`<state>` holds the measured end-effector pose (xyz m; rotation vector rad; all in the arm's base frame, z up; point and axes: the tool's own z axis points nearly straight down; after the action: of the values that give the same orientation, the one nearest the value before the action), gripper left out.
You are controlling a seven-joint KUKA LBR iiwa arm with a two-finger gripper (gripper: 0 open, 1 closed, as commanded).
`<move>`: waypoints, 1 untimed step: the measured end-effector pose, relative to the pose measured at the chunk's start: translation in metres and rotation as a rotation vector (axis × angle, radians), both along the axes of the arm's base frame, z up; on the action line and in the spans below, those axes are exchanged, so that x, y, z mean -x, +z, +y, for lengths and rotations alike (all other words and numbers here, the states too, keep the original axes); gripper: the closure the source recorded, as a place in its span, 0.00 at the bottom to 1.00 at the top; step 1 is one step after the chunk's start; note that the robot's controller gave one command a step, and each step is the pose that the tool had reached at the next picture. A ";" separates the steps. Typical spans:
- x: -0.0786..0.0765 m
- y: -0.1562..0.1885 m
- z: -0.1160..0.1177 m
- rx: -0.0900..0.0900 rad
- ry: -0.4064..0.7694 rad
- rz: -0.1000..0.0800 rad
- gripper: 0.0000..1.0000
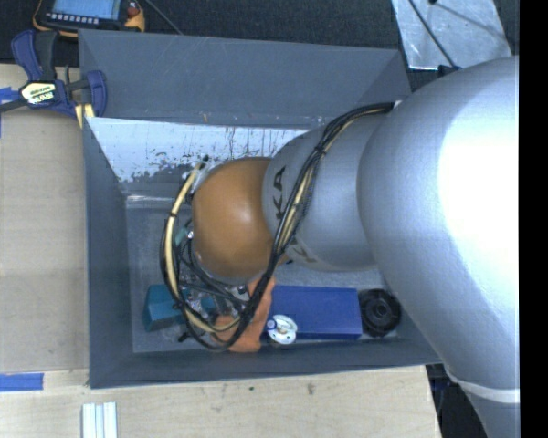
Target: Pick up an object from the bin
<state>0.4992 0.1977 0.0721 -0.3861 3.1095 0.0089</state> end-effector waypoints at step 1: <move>0.002 0.000 -0.004 -0.002 0.007 -0.002 1.00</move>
Offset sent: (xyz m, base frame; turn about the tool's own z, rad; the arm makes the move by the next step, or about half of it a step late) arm -0.0001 0.0000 0.0690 0.0000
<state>0.4971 0.1942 0.0719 -0.3970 3.1064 0.0110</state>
